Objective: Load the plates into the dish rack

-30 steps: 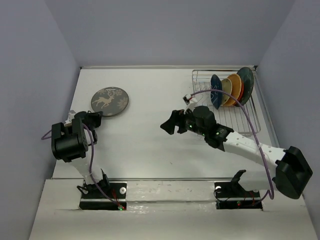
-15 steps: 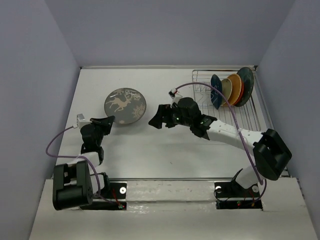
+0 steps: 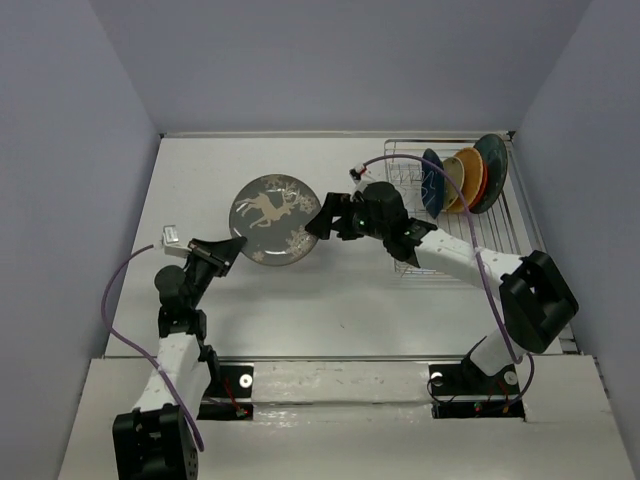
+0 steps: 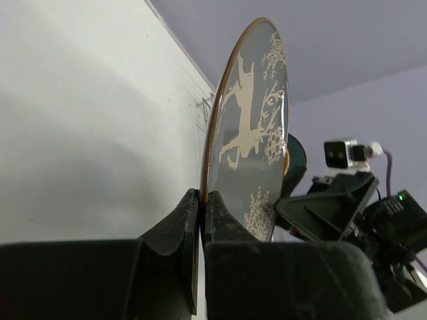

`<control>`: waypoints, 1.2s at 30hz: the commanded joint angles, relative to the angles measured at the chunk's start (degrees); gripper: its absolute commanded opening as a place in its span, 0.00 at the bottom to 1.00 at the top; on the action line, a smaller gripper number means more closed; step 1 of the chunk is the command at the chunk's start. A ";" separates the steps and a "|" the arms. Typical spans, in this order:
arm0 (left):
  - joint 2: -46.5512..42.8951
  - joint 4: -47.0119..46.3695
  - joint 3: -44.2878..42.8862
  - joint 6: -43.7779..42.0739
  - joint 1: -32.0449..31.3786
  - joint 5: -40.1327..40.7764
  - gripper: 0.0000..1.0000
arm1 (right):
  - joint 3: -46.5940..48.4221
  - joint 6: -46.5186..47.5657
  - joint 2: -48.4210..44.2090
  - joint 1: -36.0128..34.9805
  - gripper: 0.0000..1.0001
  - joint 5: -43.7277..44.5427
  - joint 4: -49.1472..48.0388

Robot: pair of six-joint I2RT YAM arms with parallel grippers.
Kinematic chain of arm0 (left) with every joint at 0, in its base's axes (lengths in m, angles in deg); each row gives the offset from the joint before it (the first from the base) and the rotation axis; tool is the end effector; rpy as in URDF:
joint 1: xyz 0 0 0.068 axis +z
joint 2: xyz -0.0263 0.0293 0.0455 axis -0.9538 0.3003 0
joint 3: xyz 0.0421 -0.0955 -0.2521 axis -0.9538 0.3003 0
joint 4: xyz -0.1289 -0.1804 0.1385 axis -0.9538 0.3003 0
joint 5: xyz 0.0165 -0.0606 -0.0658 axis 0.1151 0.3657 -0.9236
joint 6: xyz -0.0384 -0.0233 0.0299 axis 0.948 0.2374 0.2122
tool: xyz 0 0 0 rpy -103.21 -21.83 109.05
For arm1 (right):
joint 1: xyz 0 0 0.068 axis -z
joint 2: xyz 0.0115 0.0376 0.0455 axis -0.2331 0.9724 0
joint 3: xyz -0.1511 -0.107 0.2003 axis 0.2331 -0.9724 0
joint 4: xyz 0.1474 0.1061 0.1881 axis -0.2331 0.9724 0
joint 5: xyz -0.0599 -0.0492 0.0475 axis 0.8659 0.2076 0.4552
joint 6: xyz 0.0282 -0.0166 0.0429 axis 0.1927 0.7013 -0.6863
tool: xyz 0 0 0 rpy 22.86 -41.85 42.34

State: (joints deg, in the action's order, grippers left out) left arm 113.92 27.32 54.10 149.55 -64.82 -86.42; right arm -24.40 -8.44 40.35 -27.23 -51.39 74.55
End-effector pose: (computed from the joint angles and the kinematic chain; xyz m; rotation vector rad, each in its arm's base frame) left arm 0.1613 0.0037 0.2088 -0.4949 1.4916 -1.1469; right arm 0.2691 0.2412 0.2644 -0.2286 2.1001 1.0516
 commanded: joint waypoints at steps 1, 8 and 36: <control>-2.45 -6.76 -1.34 1.93 -1.11 -9.86 0.06 | 2.99 0.92 -0.68 2.12 0.96 -1.10 -2.81; -2.54 -6.85 -2.30 0.87 -5.15 -12.95 0.06 | -1.04 -3.03 0.20 6.61 0.25 -11.65 -10.54; -1.92 41.04 -30.43 -40.78 -25.54 -4.61 0.99 | 40.31 35.45 -4.47 24.19 0.07 38.79 25.66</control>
State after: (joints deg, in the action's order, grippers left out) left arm 112.66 61.87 27.65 117.51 -87.22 -96.65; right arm 7.06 18.16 33.81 -2.73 -23.65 104.56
